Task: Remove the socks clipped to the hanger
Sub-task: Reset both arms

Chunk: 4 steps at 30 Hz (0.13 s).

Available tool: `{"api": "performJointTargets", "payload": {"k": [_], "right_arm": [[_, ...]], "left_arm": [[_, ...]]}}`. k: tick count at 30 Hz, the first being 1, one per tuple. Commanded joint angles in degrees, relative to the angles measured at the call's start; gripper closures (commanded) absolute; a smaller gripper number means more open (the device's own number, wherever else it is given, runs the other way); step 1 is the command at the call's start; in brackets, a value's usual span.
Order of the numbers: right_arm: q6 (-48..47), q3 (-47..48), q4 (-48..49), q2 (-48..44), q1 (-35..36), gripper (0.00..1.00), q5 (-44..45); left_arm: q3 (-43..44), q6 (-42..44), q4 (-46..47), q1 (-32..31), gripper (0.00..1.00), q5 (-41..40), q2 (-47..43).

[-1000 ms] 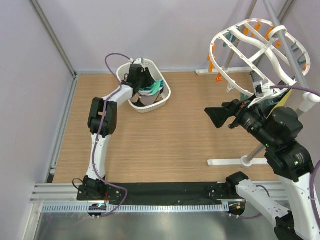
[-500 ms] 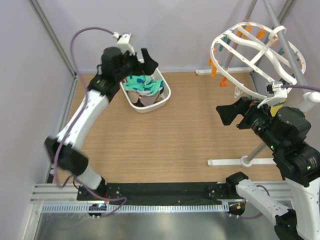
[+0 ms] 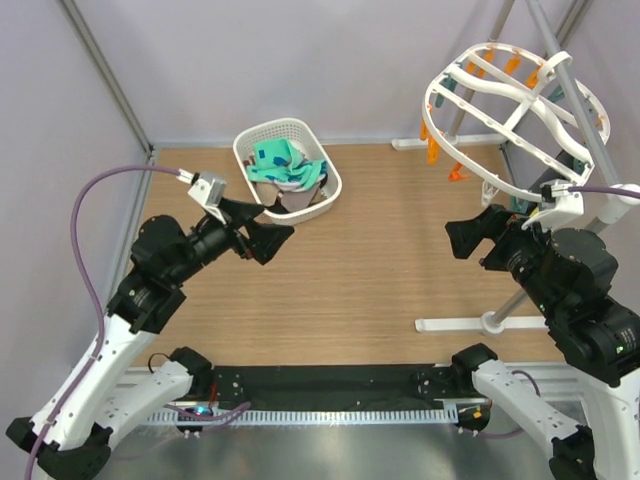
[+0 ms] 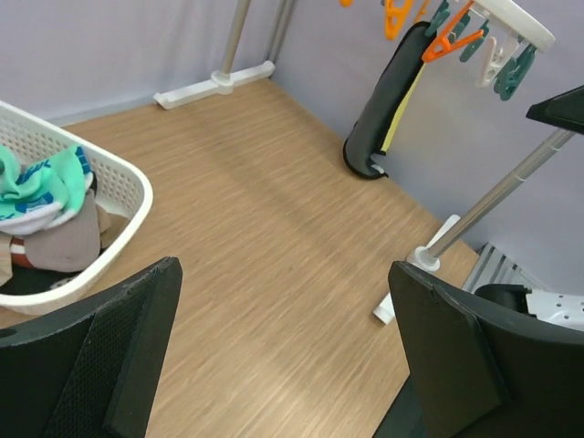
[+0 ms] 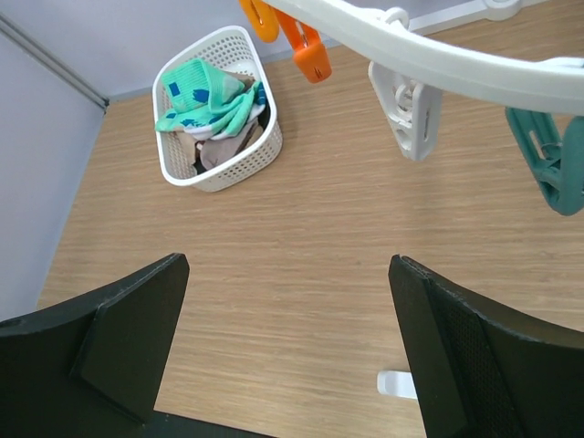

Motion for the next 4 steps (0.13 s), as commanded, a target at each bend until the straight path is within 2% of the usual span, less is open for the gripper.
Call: {"api": "performJointTargets", "payload": {"k": [1,4], "right_arm": [[-0.2,-1.6,0.9,0.1,0.2,0.0,-1.5],[-0.1,-1.1,1.7,-0.1,0.1,0.0,-1.5]], "left_arm": [[0.1,2.4,0.5,-0.1,0.0,-1.7,-5.2],[0.1,4.0,0.2,0.0,0.0,-2.6,-6.3]]}}
